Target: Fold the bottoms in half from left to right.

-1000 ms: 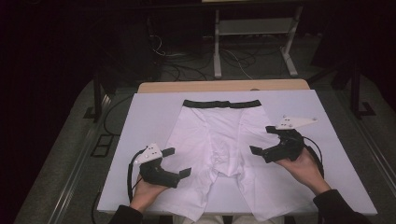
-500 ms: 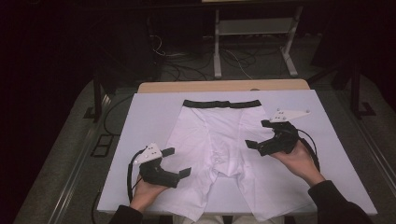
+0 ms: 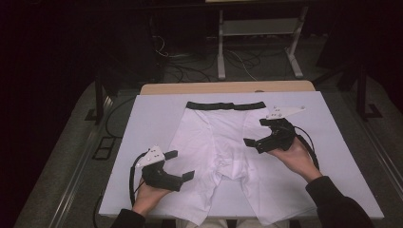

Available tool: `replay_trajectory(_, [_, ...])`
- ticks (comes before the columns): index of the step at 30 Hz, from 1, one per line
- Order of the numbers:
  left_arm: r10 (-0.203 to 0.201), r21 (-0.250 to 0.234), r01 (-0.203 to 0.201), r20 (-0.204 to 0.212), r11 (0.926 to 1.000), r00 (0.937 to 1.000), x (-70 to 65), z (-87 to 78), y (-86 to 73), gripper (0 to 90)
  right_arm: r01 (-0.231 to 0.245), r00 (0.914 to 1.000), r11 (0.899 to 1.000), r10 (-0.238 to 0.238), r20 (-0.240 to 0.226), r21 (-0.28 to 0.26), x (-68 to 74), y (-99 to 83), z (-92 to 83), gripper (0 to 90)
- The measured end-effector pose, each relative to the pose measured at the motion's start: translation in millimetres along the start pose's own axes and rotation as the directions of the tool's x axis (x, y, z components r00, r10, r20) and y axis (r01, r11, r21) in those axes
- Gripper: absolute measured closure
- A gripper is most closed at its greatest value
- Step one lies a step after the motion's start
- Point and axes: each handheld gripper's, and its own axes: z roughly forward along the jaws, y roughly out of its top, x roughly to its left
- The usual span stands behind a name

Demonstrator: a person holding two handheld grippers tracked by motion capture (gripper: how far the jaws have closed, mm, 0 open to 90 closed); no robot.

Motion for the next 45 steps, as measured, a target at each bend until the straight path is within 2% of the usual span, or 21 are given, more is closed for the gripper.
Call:
replay_trajectory(27, [-0.002,0.002,0.002,0.006,1.0,1.0,0.0,0.5,-0.2,0.0,0.0,0.9999,1.0,0.0,-0.013,0.011,-7.2,27.1,30.8,0.0])
replay_trajectory(45, [-0.003,0.002,0.003,0.008,1.0,1.0,0.2,0.6,-0.2,0.0,0.02,0.9993,0.999,-0.019,-0.031,0.027,-2.4,49.9,56.4,0.0])
